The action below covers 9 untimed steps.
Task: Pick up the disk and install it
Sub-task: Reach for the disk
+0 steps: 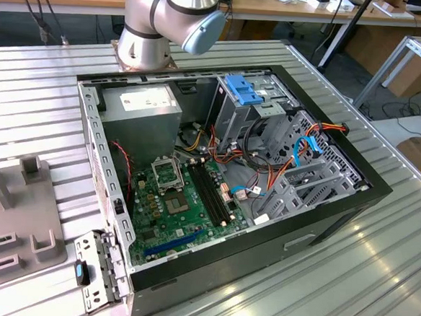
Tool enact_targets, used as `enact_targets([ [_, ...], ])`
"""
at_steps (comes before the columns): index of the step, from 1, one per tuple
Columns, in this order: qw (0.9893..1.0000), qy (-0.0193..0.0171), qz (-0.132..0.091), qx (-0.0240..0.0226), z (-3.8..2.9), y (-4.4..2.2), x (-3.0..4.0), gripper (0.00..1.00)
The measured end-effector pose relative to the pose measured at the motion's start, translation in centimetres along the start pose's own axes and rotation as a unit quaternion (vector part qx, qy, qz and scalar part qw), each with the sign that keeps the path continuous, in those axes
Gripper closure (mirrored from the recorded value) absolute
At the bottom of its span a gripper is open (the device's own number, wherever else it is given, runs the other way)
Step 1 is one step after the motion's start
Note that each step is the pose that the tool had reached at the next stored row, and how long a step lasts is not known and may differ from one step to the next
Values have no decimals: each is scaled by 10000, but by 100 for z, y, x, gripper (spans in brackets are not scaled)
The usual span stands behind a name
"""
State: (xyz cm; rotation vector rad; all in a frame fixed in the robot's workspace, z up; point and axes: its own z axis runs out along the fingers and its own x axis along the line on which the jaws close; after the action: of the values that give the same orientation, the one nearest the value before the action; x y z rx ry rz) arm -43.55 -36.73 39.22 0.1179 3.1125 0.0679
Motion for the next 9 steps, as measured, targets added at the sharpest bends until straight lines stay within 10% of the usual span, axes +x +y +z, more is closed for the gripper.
enact_targets([
  [9, 10000, 0, -1, 0, -1, -10, 126, 89],
])
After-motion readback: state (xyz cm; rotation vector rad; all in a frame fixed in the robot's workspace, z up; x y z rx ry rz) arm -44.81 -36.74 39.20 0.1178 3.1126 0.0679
